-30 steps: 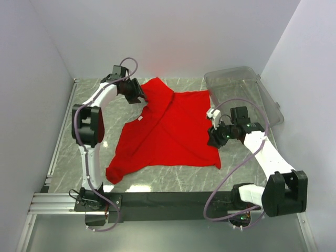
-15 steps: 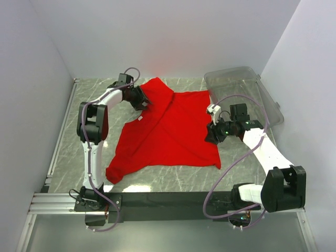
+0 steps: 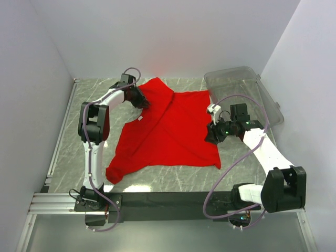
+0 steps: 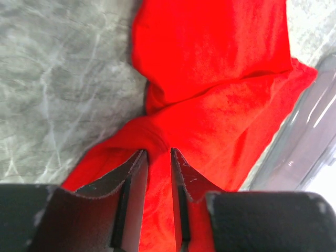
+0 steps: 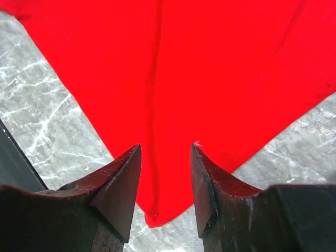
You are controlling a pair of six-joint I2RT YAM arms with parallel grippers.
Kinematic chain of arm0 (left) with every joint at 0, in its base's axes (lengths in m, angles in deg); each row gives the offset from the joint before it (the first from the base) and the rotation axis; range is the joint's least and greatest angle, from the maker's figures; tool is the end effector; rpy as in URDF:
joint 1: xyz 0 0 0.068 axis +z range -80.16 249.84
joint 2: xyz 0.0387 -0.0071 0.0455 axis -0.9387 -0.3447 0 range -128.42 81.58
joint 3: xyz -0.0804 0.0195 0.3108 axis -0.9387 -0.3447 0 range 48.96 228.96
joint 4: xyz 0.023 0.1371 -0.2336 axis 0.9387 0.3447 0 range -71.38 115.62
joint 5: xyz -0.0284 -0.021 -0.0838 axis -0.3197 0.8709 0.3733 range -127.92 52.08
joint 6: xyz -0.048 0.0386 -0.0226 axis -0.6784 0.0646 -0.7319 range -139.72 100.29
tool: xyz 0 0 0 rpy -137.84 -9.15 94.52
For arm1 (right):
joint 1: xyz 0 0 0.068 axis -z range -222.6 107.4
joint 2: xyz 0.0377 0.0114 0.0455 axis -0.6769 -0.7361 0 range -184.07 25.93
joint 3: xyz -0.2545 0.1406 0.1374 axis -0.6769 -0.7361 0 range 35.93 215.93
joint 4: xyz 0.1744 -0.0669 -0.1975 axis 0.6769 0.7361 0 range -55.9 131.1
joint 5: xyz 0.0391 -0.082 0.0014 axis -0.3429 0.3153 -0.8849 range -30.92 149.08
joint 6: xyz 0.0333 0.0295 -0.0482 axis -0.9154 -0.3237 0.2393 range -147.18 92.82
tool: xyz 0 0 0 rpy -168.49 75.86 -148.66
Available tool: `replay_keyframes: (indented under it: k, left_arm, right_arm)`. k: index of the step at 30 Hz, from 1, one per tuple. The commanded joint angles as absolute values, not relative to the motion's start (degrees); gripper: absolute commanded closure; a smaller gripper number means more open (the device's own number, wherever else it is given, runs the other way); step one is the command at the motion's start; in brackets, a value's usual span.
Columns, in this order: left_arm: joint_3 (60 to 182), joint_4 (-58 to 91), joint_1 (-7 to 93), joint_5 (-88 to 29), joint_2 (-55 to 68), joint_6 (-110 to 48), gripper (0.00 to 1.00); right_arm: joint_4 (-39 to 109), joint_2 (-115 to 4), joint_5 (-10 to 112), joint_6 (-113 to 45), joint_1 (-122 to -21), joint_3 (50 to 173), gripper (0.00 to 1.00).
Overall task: Fold and stack the t-shirts
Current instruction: Flatten the tshirt out
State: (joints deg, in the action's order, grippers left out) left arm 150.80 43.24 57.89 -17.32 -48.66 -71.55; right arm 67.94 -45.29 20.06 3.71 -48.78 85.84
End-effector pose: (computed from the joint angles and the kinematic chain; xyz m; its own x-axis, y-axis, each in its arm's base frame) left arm 0.5346 -0.1316 0.1867 -0.7981 -0.5833 -0.1508 -0.3667 0.6689 -0.6467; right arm 0.2395 0.0587 0.2802 -0.4736 -0.4525 -0.7556 -0.7976 0.5842 0.1501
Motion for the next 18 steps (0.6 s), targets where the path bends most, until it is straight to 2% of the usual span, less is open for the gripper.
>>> replay_keyframes:
  k: [1,3,5,7,14,18]
  left_arm:
    - [151.1,42.4,57.9,-19.8,-49.8,-71.0,0.71]
    - [150.9,42.3,58.0,-20.0,-49.9,-70.9,0.71]
    - [150.5,40.9,58.0,-19.7,-49.8,-70.9,0.83]
    - [149.9,40.2,58.1,-19.0,-49.8,-71.1,0.99]
    - [146.0,37.8,60.6,-19.8,-46.3,-71.2,0.99]
    - [138.3,34.4,65.2,-22.5,-39.4,-71.9,0.99]
  right_arm:
    - [66.7,-43.5,19.0,3.5,-48.5,86.9,0.50]
    - [66.8,-43.4,18.9,3.7,-48.4,86.9,0.50]
    - [66.8,-43.3,18.8,3.7,-48.4,86.9,0.50]
    - [66.9,-43.2,18.8,3.7,-48.4,87.0,0.50]
    - [66.9,-42.6,19.4,3.9,-48.3,86.4,0.50]
    - [66.8,-41.8,19.6,4.1,-48.4,85.4,0.50]
